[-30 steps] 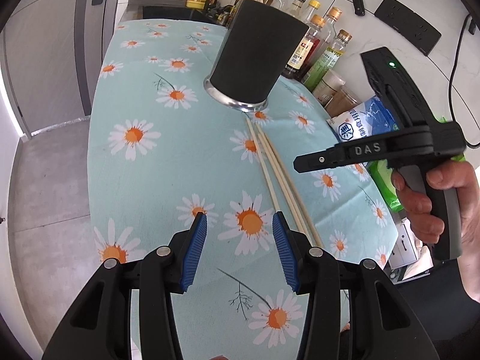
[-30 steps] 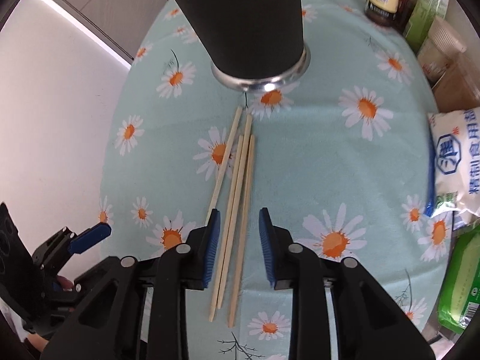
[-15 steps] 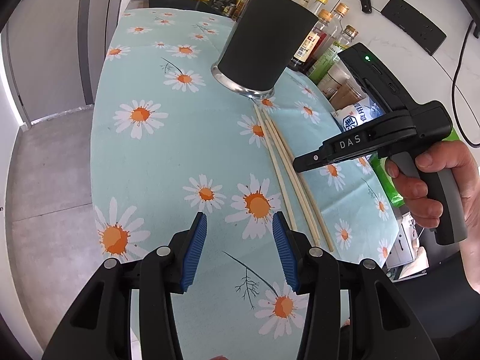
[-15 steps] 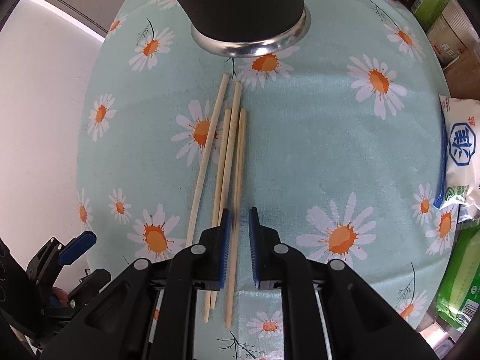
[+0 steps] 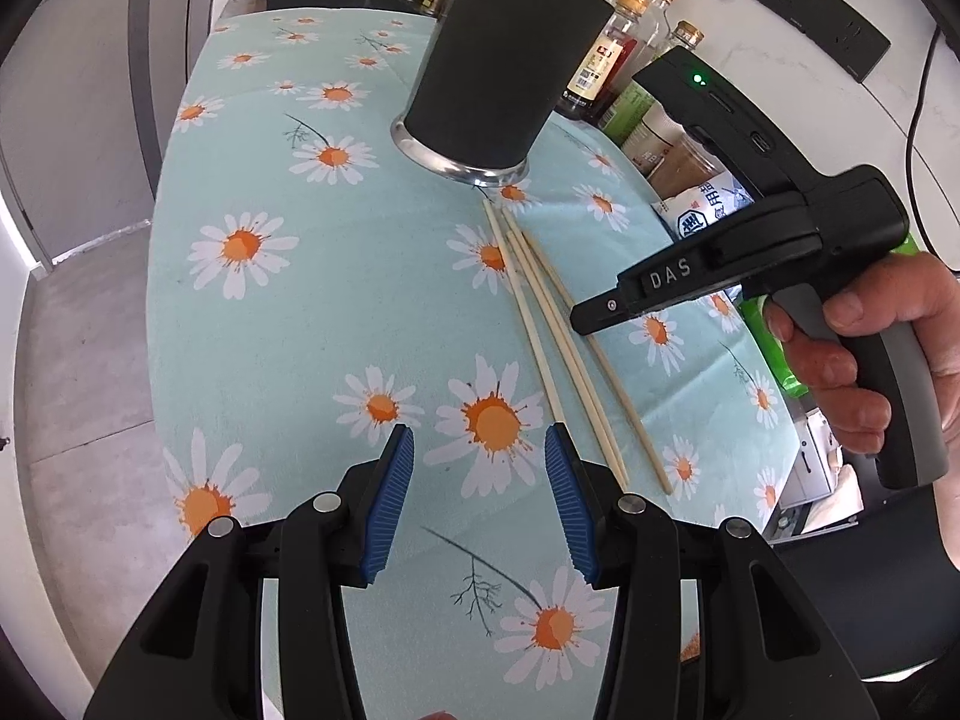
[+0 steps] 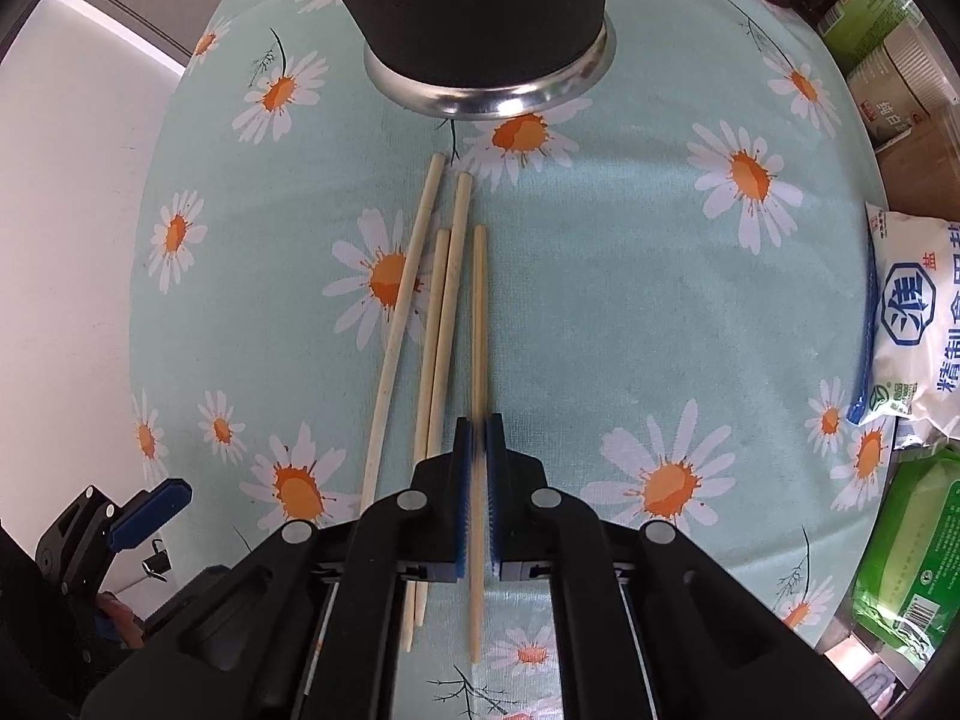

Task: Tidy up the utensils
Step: 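Lower the right gripper onto one chopstick and close, then close the left gripper on another chopstick while the right lifts its chopstick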

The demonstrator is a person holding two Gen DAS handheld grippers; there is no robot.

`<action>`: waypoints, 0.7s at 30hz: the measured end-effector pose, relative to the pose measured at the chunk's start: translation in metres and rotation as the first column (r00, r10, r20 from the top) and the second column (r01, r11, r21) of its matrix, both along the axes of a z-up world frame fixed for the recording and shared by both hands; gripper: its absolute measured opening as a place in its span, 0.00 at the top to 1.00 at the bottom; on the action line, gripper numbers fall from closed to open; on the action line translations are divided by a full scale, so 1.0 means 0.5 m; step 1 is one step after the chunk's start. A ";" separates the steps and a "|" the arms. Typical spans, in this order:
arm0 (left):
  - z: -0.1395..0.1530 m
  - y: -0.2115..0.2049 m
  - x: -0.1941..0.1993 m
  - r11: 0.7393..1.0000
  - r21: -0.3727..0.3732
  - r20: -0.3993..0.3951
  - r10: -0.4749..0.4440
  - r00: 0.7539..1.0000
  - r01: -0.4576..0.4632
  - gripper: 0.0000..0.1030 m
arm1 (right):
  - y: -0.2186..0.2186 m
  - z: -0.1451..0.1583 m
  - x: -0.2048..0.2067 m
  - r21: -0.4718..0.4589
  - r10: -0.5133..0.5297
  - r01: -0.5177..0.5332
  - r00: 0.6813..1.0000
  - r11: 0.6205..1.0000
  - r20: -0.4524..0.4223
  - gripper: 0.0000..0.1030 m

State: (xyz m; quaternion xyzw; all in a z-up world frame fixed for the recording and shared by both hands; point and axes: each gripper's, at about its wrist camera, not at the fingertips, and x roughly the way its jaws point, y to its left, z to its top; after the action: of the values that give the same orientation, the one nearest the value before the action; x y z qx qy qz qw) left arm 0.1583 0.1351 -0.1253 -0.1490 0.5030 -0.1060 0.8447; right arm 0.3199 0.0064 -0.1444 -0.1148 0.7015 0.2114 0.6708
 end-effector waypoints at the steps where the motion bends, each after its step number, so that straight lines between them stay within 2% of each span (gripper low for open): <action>1: 0.002 -0.002 0.005 1.000 0.004 -0.004 -0.003 1.000 0.003 0.57 | -0.010 -0.006 0.001 0.013 -0.001 0.001 1.000 1.000 -0.009 0.94; 4: 0.014 -0.018 0.024 0.998 0.063 -0.010 -0.016 1.000 0.017 0.57 | -0.042 0.011 -0.003 0.056 -0.002 0.001 1.000 0.998 0.014 0.94; 9: 0.015 -0.033 0.064 0.999 0.050 -0.079 -0.014 0.997 0.018 0.57 | -0.075 0.050 -0.019 0.122 -0.003 -0.002 0.999 0.992 0.041 0.94; 13: 0.004 -0.057 0.105 0.995 0.088 -0.144 -0.040 0.989 0.053 0.59 | -0.095 0.073 -0.029 0.204 -0.013 0.005 0.999 0.979 0.036 0.94; 19: -0.008 -0.097 0.165 0.994 0.065 -0.217 -0.067 0.974 0.083 0.59 | -0.122 0.102 -0.042 0.249 -0.006 -0.004 0.999 0.968 0.041 0.94; 21: -0.010 -0.107 0.181 0.993 0.086 -0.240 -0.059 0.969 0.082 0.64 | -0.131 0.113 -0.042 0.258 -0.010 -0.003 0.999 0.966 0.050 0.94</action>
State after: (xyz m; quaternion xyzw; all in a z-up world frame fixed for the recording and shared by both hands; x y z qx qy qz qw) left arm 0.2488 0.0816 -0.1304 -0.1023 0.6098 -0.0932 0.7804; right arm 0.2988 -0.0591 -0.0881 -0.0305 0.6510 0.2966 0.6980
